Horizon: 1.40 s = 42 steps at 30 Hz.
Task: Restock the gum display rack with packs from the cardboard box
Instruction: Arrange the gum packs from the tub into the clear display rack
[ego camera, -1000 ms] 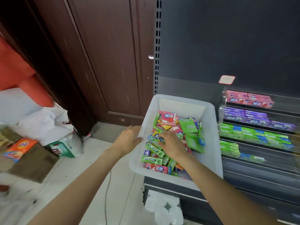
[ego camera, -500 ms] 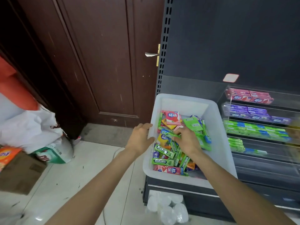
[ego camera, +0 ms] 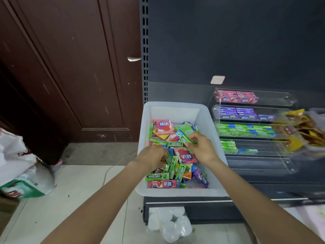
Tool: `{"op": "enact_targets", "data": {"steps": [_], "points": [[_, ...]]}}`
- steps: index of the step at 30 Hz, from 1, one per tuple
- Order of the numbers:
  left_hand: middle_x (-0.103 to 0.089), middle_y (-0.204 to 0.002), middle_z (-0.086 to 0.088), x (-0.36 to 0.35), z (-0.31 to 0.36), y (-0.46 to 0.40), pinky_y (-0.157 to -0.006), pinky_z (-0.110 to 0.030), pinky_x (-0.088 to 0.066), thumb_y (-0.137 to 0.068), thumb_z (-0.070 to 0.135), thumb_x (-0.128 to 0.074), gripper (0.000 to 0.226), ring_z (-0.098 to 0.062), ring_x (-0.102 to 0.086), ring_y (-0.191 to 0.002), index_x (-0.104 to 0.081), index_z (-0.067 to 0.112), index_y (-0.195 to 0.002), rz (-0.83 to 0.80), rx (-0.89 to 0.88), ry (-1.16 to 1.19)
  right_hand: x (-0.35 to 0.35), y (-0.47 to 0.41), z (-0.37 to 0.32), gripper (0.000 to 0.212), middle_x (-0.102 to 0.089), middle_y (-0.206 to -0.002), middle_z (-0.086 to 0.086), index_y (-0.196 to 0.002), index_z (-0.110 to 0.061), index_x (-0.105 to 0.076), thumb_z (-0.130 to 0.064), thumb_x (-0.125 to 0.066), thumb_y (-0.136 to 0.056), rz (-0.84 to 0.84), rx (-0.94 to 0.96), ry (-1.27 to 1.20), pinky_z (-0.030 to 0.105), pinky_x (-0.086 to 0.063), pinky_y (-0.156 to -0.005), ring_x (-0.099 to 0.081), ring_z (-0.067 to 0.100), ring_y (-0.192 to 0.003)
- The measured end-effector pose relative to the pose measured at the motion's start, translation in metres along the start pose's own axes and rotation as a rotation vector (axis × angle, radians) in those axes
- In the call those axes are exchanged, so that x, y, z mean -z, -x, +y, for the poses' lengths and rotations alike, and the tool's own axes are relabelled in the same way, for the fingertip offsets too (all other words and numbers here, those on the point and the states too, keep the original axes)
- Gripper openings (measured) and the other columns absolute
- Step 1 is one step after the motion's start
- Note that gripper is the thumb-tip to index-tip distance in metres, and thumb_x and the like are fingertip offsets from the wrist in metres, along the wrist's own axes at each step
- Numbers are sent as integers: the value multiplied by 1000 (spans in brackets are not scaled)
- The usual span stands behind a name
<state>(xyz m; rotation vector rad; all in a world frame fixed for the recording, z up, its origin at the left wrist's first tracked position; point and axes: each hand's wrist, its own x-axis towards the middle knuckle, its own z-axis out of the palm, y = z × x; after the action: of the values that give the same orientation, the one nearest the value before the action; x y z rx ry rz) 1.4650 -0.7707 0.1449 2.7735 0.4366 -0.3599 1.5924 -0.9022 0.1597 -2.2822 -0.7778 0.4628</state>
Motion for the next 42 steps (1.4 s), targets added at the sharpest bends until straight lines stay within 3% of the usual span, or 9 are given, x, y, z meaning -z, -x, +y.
{"op": "enact_targets", "data": {"steps": [7, 11, 15, 18, 21, 25, 31, 37, 42], "points": [[-59, -116, -4, -3, 3, -1, -89, -34, -42, -88, 20, -61, 26, -23, -56, -107, -60, 14, -113, -21, -31, -213, 7, 5, 10, 19, -51, -81, -8, -103, -4, -60, -6, -65, -85, -3, -60, -152, 17, -36, -76, -51, 14, -90], [-57, -113, -4, -3, 6, -2, -89, -33, -39, -90, 24, -58, 18, -23, -55, -103, -60, 17, -107, 108, 27, 4, 20, 5, 15, 23, -52, -81, -1, -109, -7, -59, -5, -63, -87, 30, -29, -186, 6, -37, -60, -51, 12, -78], [-57, -104, -5, 9, 23, -8, -80, -33, -48, -88, 22, -63, 14, -23, -57, -91, -62, 14, -99, 287, 63, 285, 45, 3, 23, 58, -49, -90, 6, -127, -39, -45, 0, -61, -86, -51, 39, -271, 34, -51, -73, -52, 17, -68], [-55, -94, -3, 20, 48, -17, -71, -26, -40, -86, 21, -65, 10, -19, -52, -83, -60, 13, -89, 362, 20, 408, 69, 1, 33, 72, -41, -88, 1, -126, -50, -42, 5, -61, -83, -106, 105, -259, 40, -54, -75, -45, 14, -62], [-52, -87, -3, 29, 81, -32, -68, -24, -34, -85, 20, -67, 12, -17, -48, -79, -62, 10, -89, 386, -18, 455, 97, -2, 53, 61, -39, -79, 1, -109, -50, -50, 1, -67, -80, -67, 140, -253, 38, -50, -68, -43, 17, -61], [-53, -84, -3, 31, 135, -61, -65, -22, -32, -83, 17, -68, 12, -16, -48, -75, -63, 7, -88, 405, -23, 471, 141, -7, 95, 43, -44, -68, 1, -108, -34, -53, -8, -72, -79, 0, 109, -279, 30, -41, -63, -46, 15, -60], [-55, -85, -6, 17, 199, -98, -68, -24, -38, -82, 20, -70, 16, -19, -52, -76, -63, 8, -89, 398, 5, 497, 199, -22, 166, 34, -58, -87, 6, -82, -22, -46, 4, -69, -79, 82, 93, -293, 36, -50, -68, -58, 20, -78], [-57, -98, -7, 6, 234, -110, -78, -22, -42, -86, 9, -63, 17, -19, -56, -88, -66, 6, -103, 427, 84, 490, 208, -39, 215, 15, -67, -94, -3, -91, -11, -69, -2, -71, -79, 78, 156, -184, 21, -45, -78, -61, 12, -90], [-54, -95, -1, 3, 241, -108, -68, -15, -34, -86, 9, -63, 18, -15, -53, -82, -65, 7, -104, 445, 149, 517, 191, -40, 230, 11, -67, -91, -9, -89, -12, -72, -5, -70, -81, 90, 210, -161, 1, -38, -71, -58, 0, -83]]}}
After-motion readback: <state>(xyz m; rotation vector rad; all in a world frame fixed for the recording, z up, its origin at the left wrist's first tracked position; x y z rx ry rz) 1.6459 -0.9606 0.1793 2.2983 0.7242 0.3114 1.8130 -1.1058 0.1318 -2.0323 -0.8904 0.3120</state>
